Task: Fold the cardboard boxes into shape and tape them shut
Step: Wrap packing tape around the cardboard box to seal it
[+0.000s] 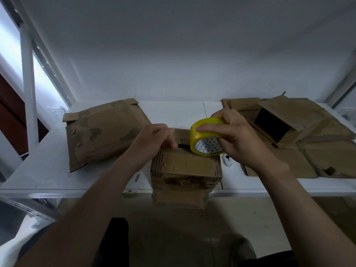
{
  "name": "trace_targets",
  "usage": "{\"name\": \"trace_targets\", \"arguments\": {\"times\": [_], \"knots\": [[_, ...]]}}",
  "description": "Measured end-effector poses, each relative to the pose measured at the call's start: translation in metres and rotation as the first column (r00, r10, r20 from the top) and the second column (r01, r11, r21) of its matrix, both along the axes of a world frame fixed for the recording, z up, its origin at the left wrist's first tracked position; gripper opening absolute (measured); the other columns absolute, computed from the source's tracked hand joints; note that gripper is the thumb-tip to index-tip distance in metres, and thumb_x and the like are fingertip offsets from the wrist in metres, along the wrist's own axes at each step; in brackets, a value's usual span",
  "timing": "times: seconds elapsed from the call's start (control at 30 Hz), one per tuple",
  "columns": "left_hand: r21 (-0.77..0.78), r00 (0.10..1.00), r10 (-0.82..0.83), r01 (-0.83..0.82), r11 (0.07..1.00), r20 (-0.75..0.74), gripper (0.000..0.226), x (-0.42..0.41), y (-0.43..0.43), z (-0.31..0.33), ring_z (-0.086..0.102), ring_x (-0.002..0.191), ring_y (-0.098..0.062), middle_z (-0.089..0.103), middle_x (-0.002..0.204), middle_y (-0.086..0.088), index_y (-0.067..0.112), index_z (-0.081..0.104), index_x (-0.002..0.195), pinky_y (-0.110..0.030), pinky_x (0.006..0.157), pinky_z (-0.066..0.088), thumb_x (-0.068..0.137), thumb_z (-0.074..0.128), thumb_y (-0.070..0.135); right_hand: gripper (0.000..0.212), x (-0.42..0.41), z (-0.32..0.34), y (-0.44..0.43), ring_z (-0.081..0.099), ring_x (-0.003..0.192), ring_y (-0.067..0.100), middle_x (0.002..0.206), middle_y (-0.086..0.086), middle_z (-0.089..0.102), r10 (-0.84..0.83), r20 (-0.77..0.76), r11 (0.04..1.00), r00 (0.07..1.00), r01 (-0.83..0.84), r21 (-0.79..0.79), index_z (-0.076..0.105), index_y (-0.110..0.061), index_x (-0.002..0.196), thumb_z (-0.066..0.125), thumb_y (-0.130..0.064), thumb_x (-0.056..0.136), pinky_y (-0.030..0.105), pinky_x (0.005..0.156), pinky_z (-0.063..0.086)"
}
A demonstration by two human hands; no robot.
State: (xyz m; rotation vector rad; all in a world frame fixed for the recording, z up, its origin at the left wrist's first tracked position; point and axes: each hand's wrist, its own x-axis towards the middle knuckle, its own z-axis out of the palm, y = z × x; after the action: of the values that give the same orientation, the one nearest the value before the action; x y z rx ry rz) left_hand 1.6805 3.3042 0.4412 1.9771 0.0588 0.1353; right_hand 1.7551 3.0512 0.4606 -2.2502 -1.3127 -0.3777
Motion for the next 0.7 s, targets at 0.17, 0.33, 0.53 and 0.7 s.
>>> {"name": "trace_targets", "arguments": {"times": [0.17,0.33,0.53,0.7], "knots": [[0.106,0.997,0.082,-0.081,0.991,-0.008,0.043,-0.001,0.007,-0.023,0.063,0.078,0.004,0.074,0.081,0.016,0.017,0.078,0.078,-0.027,0.072,0.041,0.101,0.042,0.021,0.063,0.003,-0.025,0.008,0.049,0.11,0.031,0.124,0.007,0.051,-0.047,-0.057,0.998,0.997,0.045,-0.031,0.06,-0.037,0.137,0.061,0.002,0.088,0.041,0.091,0.041],[0.091,0.985,0.147,-0.139,0.986,-0.095,0.045,-0.002,0.027,-0.029,0.049,0.057,-0.02,0.07,0.075,0.005,0.024,0.081,0.089,-0.022,0.056,0.039,0.105,0.039,0.027,0.063,0.005,-0.047,0.014,0.053,0.106,0.011,0.116,-0.004,0.054,0.016,-0.385,0.978,0.923,0.065,0.198,0.047,-0.034,0.149,0.069,-0.01,0.094,0.02,0.078,0.046],[0.188,0.992,0.048,-0.025,0.982,-0.118,0.036,0.002,0.028,-0.03,0.068,0.087,-0.022,0.077,0.092,0.016,0.004,0.062,0.074,-0.047,0.082,0.051,0.101,0.043,0.018,0.064,0.002,-0.049,0.016,0.052,0.107,0.015,0.115,0.004,0.055,-0.016,-0.341,0.971,0.94,0.096,0.217,0.05,-0.032,0.146,0.062,0.003,0.094,0.016,0.079,0.044],[0.172,0.994,-0.018,0.037,0.984,-0.111,0.039,0.005,0.027,-0.032,0.06,0.063,-0.009,0.078,0.087,0.005,0.017,0.065,0.061,-0.036,0.07,0.044,0.091,0.048,0.035,0.066,-0.004,-0.036,0.018,0.047,0.102,0.017,0.109,-0.001,0.046,-0.064,-0.192,0.994,0.979,0.08,0.078,0.054,-0.039,0.142,0.051,-0.006,0.085,0.026,0.077,0.042]]}}
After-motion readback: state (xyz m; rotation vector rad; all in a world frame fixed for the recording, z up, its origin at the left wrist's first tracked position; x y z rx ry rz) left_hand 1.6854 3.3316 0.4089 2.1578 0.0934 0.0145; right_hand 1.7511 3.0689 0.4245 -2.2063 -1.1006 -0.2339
